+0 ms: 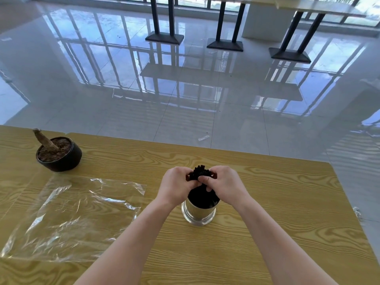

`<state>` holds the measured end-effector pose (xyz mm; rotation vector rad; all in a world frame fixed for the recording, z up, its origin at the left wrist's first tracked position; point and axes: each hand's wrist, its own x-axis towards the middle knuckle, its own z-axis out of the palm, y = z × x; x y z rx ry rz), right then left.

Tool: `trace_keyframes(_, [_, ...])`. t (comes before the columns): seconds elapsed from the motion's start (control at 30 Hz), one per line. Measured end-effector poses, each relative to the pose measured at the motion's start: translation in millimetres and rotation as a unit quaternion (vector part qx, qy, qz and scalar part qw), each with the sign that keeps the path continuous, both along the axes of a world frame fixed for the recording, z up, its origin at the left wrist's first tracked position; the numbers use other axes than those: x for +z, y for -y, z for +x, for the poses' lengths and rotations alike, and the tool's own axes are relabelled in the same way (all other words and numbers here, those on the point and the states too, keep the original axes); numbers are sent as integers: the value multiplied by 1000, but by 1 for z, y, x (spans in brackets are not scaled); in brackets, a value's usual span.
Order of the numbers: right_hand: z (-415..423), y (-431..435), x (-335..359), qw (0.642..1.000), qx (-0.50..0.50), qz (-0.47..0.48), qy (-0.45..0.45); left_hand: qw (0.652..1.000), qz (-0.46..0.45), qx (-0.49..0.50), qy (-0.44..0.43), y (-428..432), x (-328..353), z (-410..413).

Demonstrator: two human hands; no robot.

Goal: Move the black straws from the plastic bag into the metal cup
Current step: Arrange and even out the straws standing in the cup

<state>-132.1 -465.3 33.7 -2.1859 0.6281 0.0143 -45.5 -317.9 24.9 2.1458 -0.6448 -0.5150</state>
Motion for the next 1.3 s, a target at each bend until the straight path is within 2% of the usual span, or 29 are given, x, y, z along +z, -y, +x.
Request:
trace_keyframes(0.2, [-5, -4, -7, 998, -46, -25, 18, 999, -26, 28, 19, -4, -14, -10])
trace_keyframes(0.43, [-16, 1, -13, 996, -65, -39, 48, 998, -3, 41, 37, -1, -26, -10])
trace_keyframes(0.53, [-16, 1, -12, 995, -68, -46, 49, 999, -13, 15, -29, 4, -30, -7])
trace_keyframes(0.63, [-8, -4, -8, 996, -42, -56, 46, 986, -96, 20, -135, 9, -29, -6])
trace_keyframes(0.73, [-5, -6, -7, 997, -26, -57, 40, 971, -150, 27, -184, 13, -31, -10])
trace_keyframes(0.93, [-11, -1, -8, 993, -56, -67, 75, 964, -187, 38, -187, 16, -34, -14])
trace_keyframes(1.17, [-5, -4, -4, 995, -34, -82, 52, 940, -242, 72, -232, 21, -31, -15])
trace_keyframes(1.3, [-11, 6, -2, 994, -30, -94, 54, 939, -249, 55, -231, 19, -34, -15])
